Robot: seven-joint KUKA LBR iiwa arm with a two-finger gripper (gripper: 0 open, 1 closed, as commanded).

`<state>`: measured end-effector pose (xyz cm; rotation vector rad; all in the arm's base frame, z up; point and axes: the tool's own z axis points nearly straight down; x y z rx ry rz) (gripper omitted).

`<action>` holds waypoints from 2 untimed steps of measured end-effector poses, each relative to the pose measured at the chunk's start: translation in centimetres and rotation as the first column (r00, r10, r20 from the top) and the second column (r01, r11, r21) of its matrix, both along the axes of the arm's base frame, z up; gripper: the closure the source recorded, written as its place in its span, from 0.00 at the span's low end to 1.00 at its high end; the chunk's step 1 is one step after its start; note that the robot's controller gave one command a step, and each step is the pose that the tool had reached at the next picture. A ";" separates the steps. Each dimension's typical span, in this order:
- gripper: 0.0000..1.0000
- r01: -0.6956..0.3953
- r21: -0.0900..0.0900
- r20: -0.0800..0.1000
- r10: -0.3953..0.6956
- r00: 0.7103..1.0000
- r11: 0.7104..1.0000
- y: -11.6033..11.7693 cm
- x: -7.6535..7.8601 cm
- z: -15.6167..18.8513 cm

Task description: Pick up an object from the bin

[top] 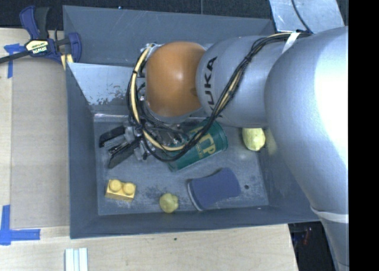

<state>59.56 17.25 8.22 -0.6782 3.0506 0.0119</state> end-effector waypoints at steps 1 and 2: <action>1.00 0.001 0.000 0.000 -0.001 1.000 1.000 0.0 0.0 0.0; 1.00 0.037 -0.005 -0.011 -0.037 0.999 0.999 -0.4 -0.3 5.1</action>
Offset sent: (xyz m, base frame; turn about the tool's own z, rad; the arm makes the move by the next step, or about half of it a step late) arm 0.0019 -0.0032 0.1656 0.1036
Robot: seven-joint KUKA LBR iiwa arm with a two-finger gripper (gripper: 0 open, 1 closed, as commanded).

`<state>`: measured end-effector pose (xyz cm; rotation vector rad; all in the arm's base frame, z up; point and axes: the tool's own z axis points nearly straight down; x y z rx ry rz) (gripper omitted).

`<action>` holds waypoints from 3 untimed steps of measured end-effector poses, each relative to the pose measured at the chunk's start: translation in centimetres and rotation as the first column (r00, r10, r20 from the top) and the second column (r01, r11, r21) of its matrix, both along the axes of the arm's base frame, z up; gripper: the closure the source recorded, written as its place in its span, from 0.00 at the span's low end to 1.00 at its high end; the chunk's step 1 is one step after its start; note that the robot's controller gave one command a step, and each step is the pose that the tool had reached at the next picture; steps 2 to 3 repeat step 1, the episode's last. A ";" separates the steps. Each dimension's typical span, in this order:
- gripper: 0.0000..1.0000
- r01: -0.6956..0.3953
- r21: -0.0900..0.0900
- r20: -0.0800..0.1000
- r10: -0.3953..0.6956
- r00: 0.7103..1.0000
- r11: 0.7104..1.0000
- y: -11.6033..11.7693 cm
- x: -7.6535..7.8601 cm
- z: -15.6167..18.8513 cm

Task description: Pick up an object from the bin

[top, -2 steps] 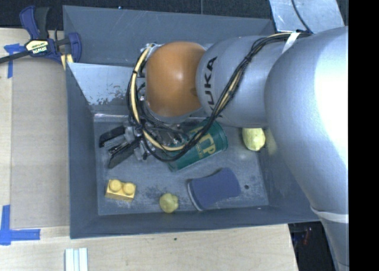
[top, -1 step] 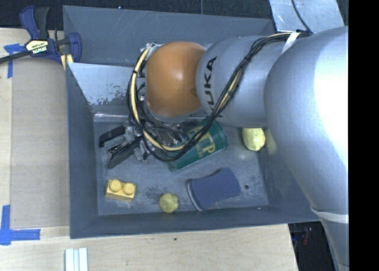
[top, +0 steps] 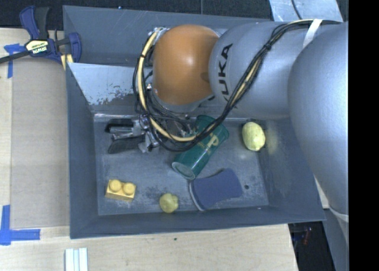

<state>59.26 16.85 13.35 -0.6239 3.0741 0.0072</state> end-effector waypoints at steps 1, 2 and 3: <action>1.00 -0.020 0.005 0.008 0.020 1.000 1.000 0.2 -0.8 6.7; 1.00 -0.020 0.005 0.008 0.020 1.000 1.000 0.2 -0.8 6.7; 1.00 -0.020 0.005 0.008 0.020 1.000 1.000 0.2 -0.8 6.7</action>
Offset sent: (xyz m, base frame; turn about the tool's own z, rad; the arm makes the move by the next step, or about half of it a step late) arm 0.0027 0.0263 0.2205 -0.0033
